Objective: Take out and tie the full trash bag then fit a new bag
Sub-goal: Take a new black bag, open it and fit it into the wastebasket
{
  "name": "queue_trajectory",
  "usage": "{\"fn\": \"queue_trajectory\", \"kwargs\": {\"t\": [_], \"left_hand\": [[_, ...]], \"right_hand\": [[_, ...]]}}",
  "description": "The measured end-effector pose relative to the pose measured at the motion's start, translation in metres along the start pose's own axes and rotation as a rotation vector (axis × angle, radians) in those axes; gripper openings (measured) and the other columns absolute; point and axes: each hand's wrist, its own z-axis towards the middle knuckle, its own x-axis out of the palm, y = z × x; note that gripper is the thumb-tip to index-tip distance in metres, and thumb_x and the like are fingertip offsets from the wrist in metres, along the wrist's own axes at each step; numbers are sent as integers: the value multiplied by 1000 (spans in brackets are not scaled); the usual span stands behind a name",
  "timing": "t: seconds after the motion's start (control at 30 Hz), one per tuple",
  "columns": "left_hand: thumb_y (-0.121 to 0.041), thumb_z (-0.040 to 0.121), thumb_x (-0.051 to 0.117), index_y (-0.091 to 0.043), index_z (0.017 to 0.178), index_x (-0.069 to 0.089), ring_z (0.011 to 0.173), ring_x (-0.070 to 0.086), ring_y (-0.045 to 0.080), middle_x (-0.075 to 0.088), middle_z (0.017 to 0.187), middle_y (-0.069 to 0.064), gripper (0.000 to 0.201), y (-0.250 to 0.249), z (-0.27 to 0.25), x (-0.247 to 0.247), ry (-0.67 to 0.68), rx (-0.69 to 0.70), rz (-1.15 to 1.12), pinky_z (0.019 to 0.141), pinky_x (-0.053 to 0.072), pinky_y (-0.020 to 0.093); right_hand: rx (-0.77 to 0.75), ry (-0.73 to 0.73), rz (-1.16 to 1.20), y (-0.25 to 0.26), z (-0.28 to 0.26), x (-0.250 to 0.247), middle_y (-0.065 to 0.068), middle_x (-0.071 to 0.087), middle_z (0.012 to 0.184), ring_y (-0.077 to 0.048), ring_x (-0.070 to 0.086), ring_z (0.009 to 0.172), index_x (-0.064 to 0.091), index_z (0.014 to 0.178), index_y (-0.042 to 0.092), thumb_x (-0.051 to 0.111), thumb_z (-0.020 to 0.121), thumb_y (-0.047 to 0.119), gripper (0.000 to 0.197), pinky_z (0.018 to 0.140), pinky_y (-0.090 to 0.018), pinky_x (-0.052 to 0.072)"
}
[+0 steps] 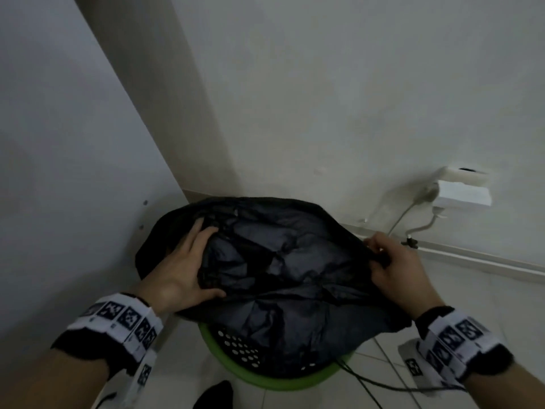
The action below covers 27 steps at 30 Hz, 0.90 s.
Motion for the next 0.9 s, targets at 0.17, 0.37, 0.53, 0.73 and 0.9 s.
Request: {"fn": "queue_trajectory", "kwargs": {"t": [0.17, 0.37, 0.53, 0.73, 0.9], "left_hand": [[-68, 61, 78, -43, 147, -2, 132, 45, 30, 11, 156, -8, 120, -2, 16, -7, -40, 43, 44, 104, 47, 43], [-54, 75, 74, -35, 150, 6, 130, 47, 31, -2, 162, -4, 104, -7, 34, -16, -29, -64, 69, 103, 46, 37], [-47, 84, 64, -33, 157, 0, 148, 23, 28, -18, 165, -1, 98, -7, 55, -12, 156, -155, 100, 118, 29, 33], [-57, 70, 55, -39, 154, 10, 149, 23, 20, 18, 164, -2, 97, 9, 57, -6, 80, -52, -60, 122, 22, 39], [-63, 86, 54, -45, 150, 10, 142, 25, 5, 24, 154, -15, 79, 7, 11, 6, -75, 69, -230, 113, 23, 21]], "right_hand": [[-322, -28, -168, 8, 5, -14, -4, 65, 121, -15, 60, 82, 48, 80, 24, 44, 67, 9, 20, 65, -21, 42], [-303, -59, -182, 5, 10, -27, -8, 47, 146, -35, 63, 72, 46, 92, 10, 66, 68, -8, 36, 53, -43, 51], [-560, 155, -482, -1, 17, -34, -16, 57, 140, -32, 70, 82, 74, 87, 16, 52, 72, 10, 27, 58, -32, 52], [85, 297, -382, -41, 43, -5, -11, 52, 142, -36, 62, 114, 46, 146, 21, 60, 83, 5, 67, 88, -38, 51], [406, 860, -30, -51, 3, 24, -5, 69, 122, -22, 63, 108, 68, 107, 31, 57, 96, 16, 21, 95, -36, 46]]}}
